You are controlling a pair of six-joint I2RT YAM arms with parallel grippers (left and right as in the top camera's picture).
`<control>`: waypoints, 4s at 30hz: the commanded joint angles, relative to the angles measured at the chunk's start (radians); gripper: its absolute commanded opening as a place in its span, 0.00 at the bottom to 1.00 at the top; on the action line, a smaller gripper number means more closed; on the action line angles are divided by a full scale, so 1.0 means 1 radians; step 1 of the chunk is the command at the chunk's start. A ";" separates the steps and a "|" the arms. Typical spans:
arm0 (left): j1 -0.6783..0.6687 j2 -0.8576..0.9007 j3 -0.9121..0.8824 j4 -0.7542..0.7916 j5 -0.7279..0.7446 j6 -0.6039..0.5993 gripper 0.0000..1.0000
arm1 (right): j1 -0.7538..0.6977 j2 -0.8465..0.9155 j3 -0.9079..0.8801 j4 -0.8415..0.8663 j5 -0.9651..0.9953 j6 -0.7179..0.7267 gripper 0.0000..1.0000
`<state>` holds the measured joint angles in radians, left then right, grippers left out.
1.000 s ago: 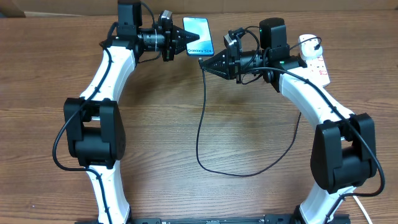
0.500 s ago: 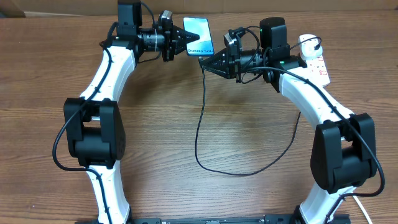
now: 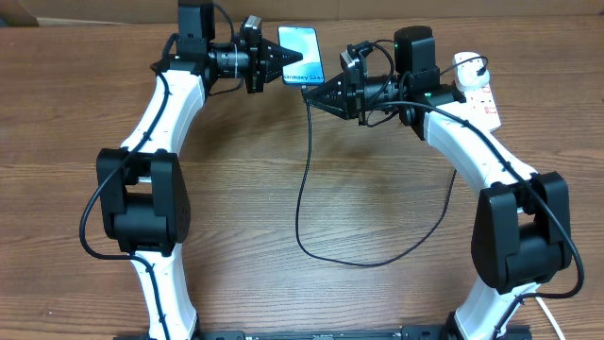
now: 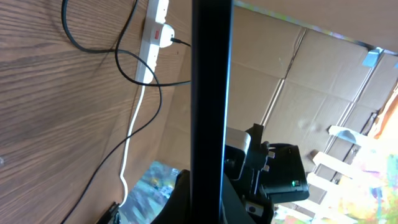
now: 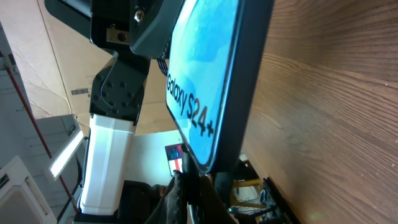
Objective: Plug charger to phone and switch on socket
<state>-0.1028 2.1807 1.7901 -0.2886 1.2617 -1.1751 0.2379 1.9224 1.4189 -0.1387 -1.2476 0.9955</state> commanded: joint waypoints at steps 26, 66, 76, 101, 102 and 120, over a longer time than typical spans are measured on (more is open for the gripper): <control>0.013 -0.014 0.013 0.005 0.055 0.034 0.04 | -0.006 -0.030 0.003 0.054 -0.010 0.034 0.04; 0.018 -0.014 0.013 0.005 0.066 0.030 0.04 | -0.005 -0.030 0.003 0.040 0.006 0.034 0.04; 0.017 -0.014 0.013 0.005 0.074 0.031 0.04 | -0.005 -0.030 0.003 0.040 0.016 0.056 0.04; -0.003 -0.014 0.013 -0.001 0.082 0.053 0.04 | -0.005 -0.030 0.003 0.040 0.016 0.079 0.04; -0.003 -0.014 0.013 -0.003 0.082 0.053 0.04 | -0.005 -0.030 0.003 0.040 0.016 0.079 0.04; -0.003 -0.014 0.013 -0.003 0.090 0.043 0.04 | -0.003 -0.030 0.003 0.031 0.017 0.079 0.04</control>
<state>-0.0921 2.1807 1.7901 -0.2920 1.2823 -1.1496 0.2379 1.9224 1.4185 -0.1085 -1.2499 1.0698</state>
